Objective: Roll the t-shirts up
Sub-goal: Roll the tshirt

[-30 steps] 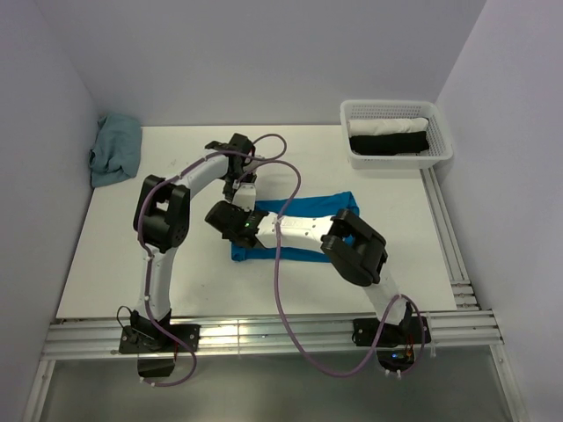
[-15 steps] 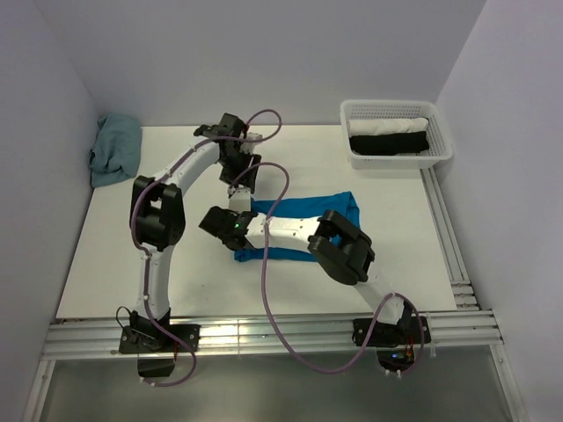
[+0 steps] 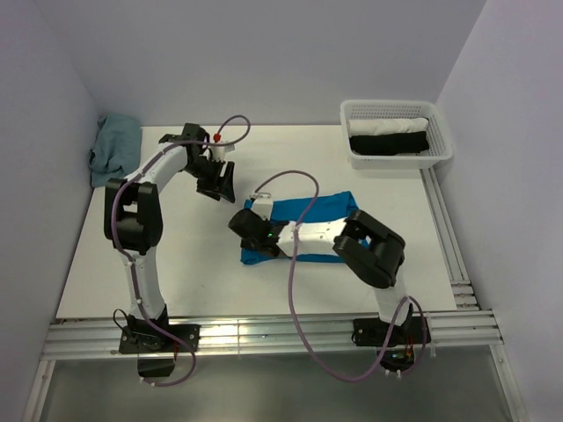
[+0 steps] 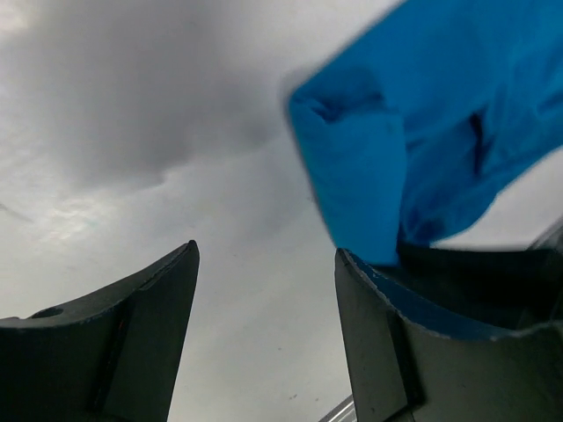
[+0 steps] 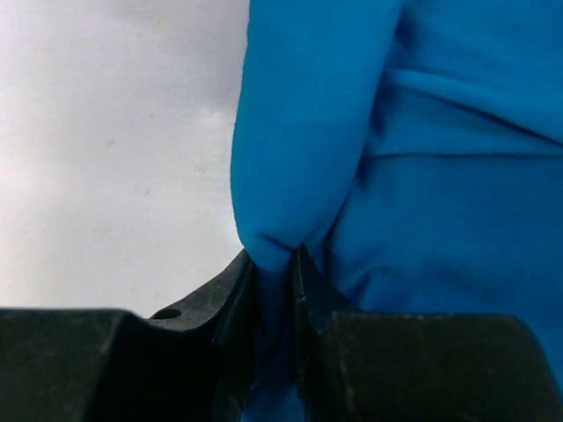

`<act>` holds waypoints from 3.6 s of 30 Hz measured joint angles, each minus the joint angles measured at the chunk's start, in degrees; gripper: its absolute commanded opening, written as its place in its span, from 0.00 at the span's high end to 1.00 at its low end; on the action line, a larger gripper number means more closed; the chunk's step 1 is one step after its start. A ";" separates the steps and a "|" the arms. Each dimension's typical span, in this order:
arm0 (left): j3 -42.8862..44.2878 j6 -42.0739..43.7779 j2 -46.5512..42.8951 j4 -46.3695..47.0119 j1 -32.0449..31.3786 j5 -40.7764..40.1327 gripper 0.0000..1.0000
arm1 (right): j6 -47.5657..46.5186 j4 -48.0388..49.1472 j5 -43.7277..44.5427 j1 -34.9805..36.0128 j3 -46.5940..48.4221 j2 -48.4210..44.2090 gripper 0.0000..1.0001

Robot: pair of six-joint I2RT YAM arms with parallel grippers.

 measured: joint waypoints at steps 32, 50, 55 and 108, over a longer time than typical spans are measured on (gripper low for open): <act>-16.50 -1.25 -3.45 12.55 -2.10 0.11 0.76 | 3.28 36.26 -23.30 -6.25 -13.73 0.46 0.59; -8.00 -3.10 -0.87 5.57 -8.94 -15.67 1.00 | 3.78 22.47 -11.52 1.51 -14.36 -5.22 0.53; -6.84 -3.54 -0.11 4.44 -9.29 -16.63 1.00 | 5.01 18.86 -10.64 4.07 -15.58 -7.23 0.46; 4.13 -2.91 1.05 1.09 -9.55 -16.90 0.38 | 0.26 -13.09 7.41 4.11 17.18 10.14 0.46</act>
